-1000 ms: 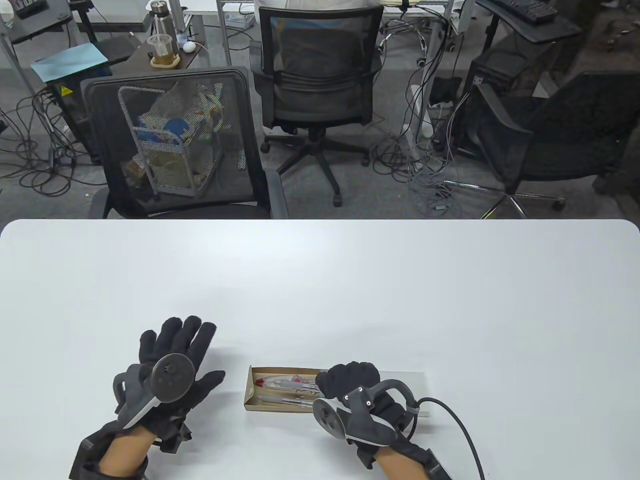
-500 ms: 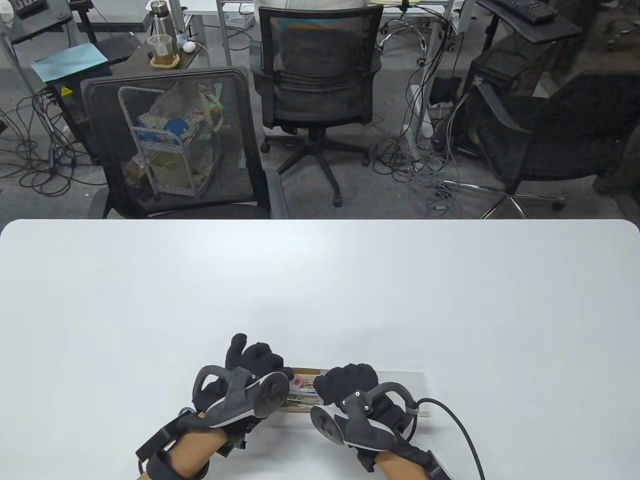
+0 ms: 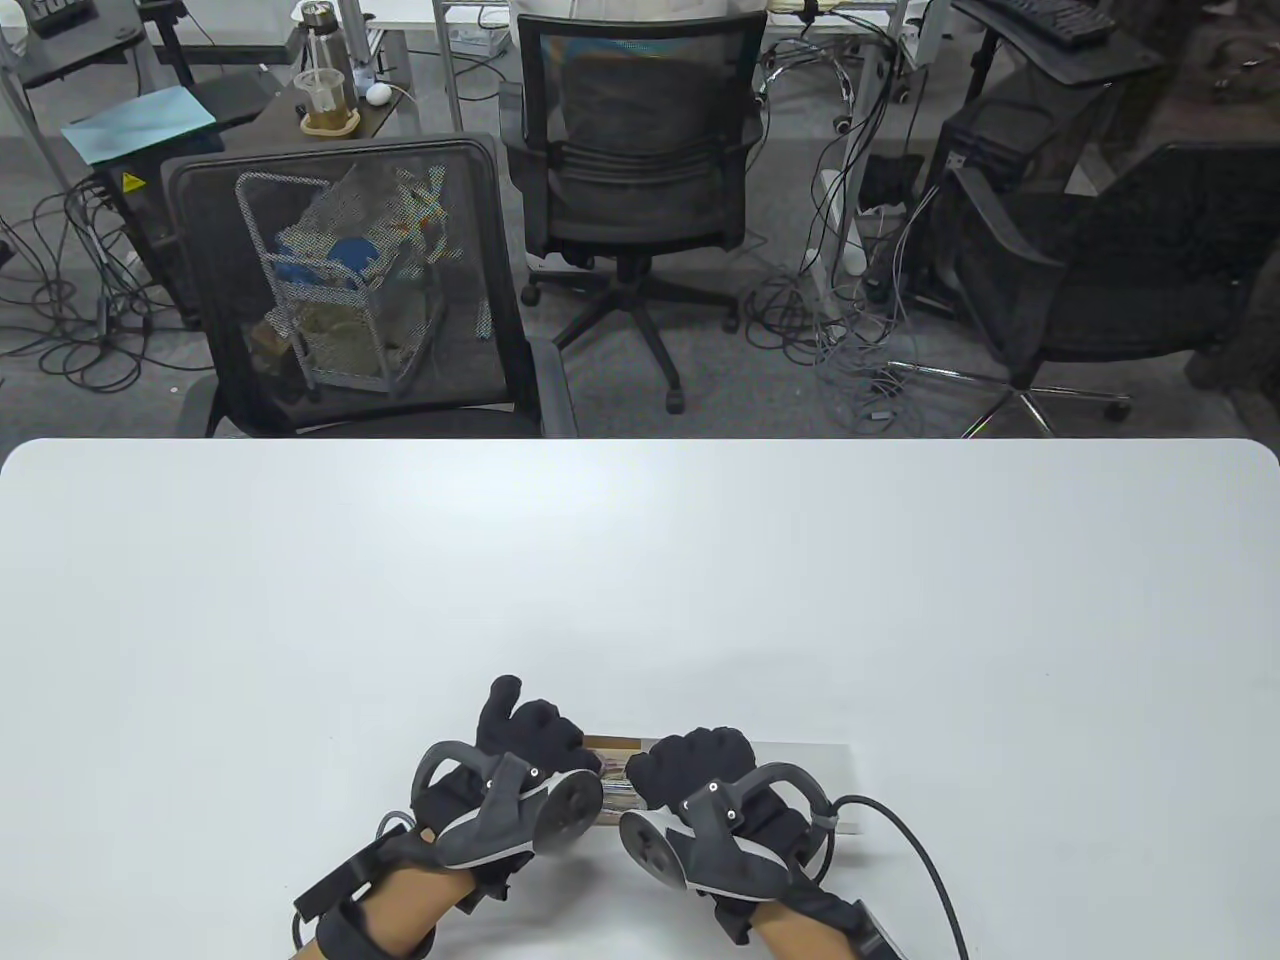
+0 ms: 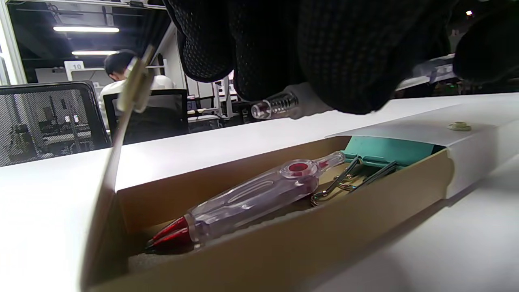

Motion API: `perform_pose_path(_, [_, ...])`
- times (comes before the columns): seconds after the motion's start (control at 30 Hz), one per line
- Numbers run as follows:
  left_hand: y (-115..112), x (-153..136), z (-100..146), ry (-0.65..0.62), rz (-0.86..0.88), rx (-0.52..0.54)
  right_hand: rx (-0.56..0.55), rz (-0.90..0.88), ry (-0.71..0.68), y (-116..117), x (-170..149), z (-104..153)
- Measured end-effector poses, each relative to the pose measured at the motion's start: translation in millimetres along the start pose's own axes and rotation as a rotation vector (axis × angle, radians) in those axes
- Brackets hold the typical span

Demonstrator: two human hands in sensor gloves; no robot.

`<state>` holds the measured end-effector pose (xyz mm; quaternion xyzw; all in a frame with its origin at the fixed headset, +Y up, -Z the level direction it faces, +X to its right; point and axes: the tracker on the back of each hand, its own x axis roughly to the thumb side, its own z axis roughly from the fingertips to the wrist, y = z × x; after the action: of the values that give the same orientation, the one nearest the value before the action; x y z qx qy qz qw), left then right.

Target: Pack snap-button pull-out pencil case

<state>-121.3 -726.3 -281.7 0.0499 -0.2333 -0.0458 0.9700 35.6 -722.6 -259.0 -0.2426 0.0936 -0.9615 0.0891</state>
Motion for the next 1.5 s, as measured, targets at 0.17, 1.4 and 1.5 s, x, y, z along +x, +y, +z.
perform_pose_path(0.17, [-2.4, -1.3, 0.8, 0.003, 0.007, -0.003, 0.034, -0.054, 0.018, -1.4, -9.5, -0.7])
perform_pose_path(1.4, [2.7, -30.0, 5.5, 0.124, -0.203, -0.182, 0.450, -0.314, 0.200, 59.3, -101.4, 4.4])
perform_pose_path(1.5, [3.2, -25.3, 4.0, 0.101, -0.241, -0.179, 0.452, -0.315, 0.200, 59.4, -101.5, 4.4])
